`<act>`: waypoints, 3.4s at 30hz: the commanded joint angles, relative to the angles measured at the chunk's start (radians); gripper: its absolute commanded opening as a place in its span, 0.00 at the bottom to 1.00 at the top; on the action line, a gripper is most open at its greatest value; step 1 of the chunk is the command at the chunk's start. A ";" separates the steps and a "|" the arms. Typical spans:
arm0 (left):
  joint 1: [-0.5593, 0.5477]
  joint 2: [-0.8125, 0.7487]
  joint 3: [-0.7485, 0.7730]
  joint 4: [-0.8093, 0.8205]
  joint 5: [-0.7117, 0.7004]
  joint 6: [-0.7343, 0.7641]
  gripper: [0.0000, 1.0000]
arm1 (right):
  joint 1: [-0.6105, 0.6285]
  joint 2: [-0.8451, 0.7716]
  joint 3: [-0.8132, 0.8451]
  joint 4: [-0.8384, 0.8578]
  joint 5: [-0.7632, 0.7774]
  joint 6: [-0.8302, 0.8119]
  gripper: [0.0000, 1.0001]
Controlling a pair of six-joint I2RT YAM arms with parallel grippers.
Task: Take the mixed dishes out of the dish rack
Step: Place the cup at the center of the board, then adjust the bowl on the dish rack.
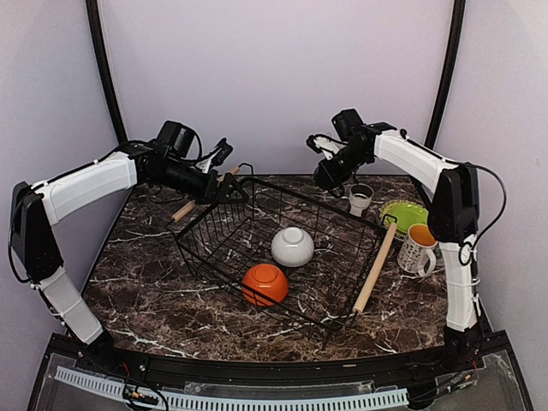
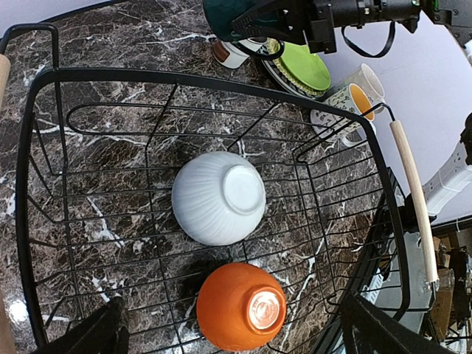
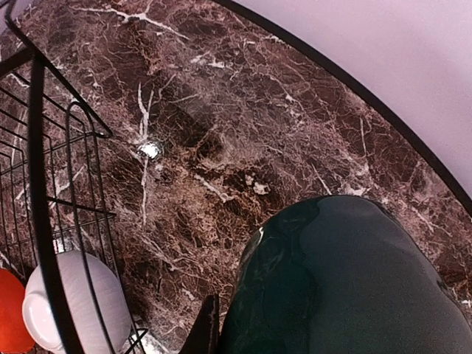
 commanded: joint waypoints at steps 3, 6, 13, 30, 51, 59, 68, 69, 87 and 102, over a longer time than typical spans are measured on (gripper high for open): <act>-0.005 -0.022 -0.017 -0.024 -0.002 0.018 0.99 | -0.008 0.100 0.139 -0.085 0.007 0.005 0.00; -0.009 -0.019 -0.018 -0.024 0.006 0.013 0.99 | -0.008 0.138 0.161 -0.120 0.005 0.027 0.00; -0.049 0.004 -0.018 -0.030 -0.001 0.014 0.99 | -0.012 0.193 0.161 -0.148 0.032 0.073 0.02; -0.222 0.092 0.033 -0.139 -0.181 0.084 0.99 | -0.033 0.268 0.182 -0.169 0.066 0.145 0.27; -0.358 0.236 0.087 -0.242 -0.302 0.109 0.99 | -0.026 -0.018 0.173 -0.216 0.136 0.295 0.94; -0.361 0.293 0.103 -0.270 -0.283 0.104 0.97 | 0.038 -0.258 -0.059 -0.136 0.129 0.368 0.97; -0.361 0.340 0.104 -0.278 -0.222 0.093 0.92 | 0.164 -0.434 -0.310 -0.019 -0.005 0.470 0.99; -0.360 0.344 0.105 -0.283 -0.240 0.094 0.90 | 0.177 -0.450 -0.336 -0.008 -0.016 0.480 0.99; -0.318 0.322 0.120 -0.290 -0.209 0.095 0.76 | 0.242 -0.515 -0.601 0.151 -0.106 0.643 0.99; -0.214 0.183 0.043 -0.147 -0.102 0.031 0.78 | 0.284 -0.326 -0.595 0.184 0.022 0.865 0.99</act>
